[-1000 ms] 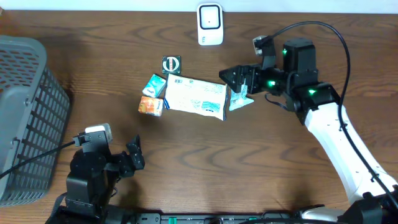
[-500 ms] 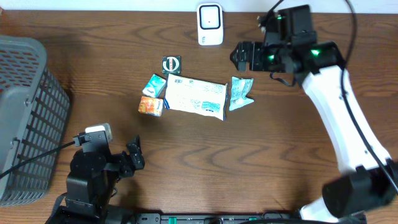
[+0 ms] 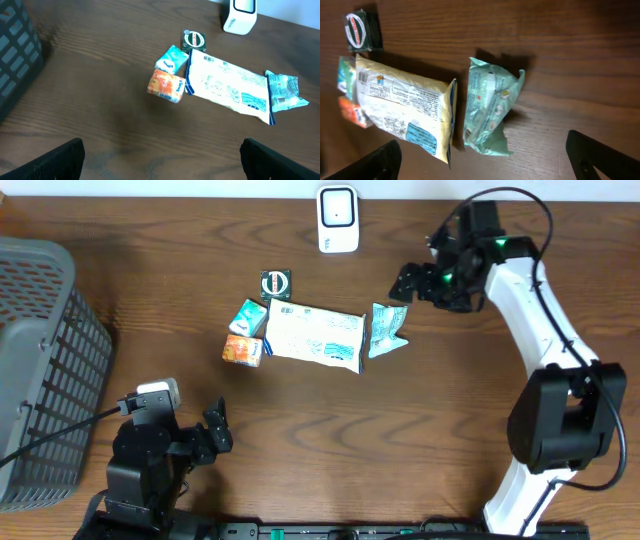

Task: Scan the item barcode
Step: 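Grasp the green wipes pack with the right gripper and lift it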

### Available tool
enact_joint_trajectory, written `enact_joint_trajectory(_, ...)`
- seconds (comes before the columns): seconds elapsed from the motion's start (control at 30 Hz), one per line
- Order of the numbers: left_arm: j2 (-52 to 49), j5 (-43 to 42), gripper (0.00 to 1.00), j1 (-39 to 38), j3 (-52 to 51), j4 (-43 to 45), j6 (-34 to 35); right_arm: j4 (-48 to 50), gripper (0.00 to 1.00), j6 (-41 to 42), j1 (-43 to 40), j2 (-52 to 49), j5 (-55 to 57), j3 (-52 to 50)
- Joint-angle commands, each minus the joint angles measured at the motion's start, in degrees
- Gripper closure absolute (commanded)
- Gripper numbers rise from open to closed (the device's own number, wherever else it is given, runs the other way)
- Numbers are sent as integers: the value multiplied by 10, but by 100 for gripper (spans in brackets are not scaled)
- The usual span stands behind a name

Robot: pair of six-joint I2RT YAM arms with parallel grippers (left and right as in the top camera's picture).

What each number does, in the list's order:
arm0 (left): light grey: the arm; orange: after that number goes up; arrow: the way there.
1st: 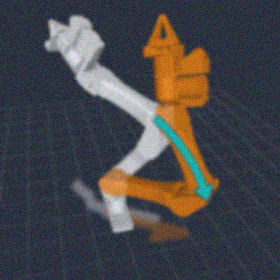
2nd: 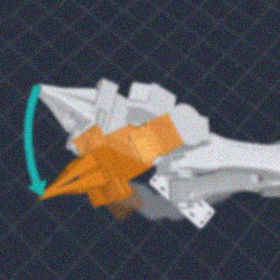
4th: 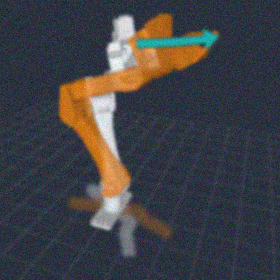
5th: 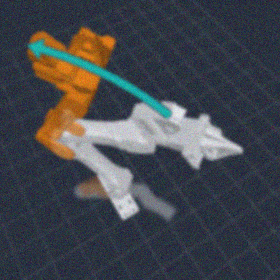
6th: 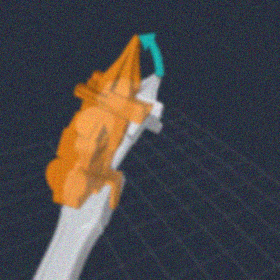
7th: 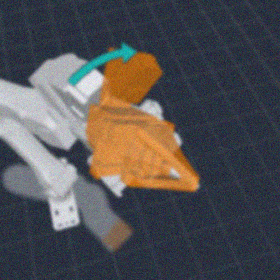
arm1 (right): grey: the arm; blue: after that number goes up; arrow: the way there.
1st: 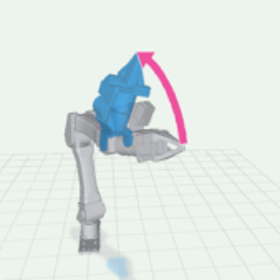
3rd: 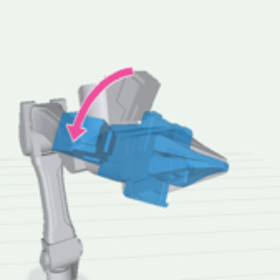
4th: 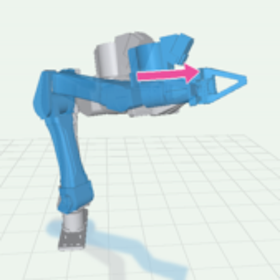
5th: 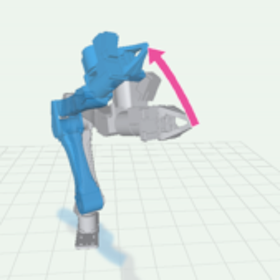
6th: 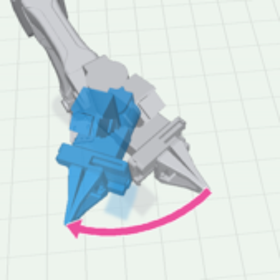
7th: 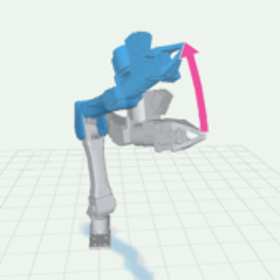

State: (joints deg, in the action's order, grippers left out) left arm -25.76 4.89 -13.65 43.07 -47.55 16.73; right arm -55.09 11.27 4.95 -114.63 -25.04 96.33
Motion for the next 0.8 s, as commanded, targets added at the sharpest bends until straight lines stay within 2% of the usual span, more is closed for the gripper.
enact_joint_trajectory(0.0, 1, 7, 2, 0, -1, 1, 3, -9, 1, -33, -12, -34, -90, 2)
enact_joint_trajectory(0.13, 1, 7, 2, 0, -1, 1, 3, -24, 11, -37, -12, -64, -97, -2)
enact_joint_trajectory(0.33, 1, 7, 2, 0, -1, 1, 3, -17, 11, -37, -11, -99, -134, -3)
enact_joint_trajectory(0.57, 0, 7, 2, 0, -1, 1, 3, -1, 21, -36, -8, -124, -135, -9)
enact_joint_trajectory(0.77, 1, 7, 2, 0, -1, 1, 3, 25, 21, -36, 4, -125, -135, -33)
